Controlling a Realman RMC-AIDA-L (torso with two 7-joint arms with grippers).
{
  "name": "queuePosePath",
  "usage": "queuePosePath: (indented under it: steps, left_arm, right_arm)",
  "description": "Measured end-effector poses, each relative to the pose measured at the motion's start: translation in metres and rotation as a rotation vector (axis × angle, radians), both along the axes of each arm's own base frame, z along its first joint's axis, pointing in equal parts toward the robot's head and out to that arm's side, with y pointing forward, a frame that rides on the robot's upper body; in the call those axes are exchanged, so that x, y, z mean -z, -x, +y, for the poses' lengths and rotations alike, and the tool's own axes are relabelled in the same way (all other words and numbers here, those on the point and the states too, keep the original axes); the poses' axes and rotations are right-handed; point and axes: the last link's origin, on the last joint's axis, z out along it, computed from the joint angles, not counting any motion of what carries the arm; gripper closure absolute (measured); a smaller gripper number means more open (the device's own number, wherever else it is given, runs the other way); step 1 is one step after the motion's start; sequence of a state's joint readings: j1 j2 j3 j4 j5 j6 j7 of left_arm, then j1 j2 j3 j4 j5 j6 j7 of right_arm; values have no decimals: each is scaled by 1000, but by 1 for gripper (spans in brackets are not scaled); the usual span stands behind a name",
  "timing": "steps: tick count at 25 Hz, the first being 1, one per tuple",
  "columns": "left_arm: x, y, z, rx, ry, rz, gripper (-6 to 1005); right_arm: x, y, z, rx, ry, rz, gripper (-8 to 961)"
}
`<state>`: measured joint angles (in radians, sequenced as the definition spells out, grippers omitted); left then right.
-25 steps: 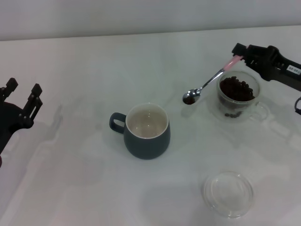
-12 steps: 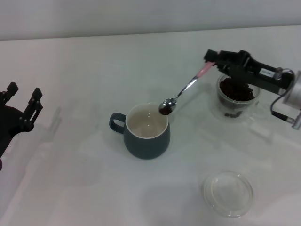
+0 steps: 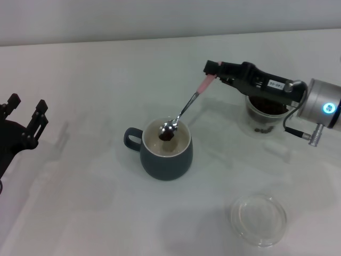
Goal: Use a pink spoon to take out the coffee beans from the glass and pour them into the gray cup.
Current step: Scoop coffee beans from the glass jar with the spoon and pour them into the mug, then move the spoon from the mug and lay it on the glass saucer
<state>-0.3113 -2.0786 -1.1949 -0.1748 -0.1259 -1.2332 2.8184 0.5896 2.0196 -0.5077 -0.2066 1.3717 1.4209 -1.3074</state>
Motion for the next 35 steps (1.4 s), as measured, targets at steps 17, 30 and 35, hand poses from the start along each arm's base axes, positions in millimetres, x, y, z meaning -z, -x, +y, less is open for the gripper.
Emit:
queuePosePath:
  steps: [17,30,35]
  left_arm:
    - [1,-2,1,7,5,0,406]
    - [3,-4,7,4,12,8,407]
    - [3,-5,7,4,12,8,406]
  right_arm:
    - [2,11,-2,-292,-144,-192,796]
    - [-5,25,-11,-395,-198,-116,797]
    - [-11,26,-13,-397,-204,-74,797]
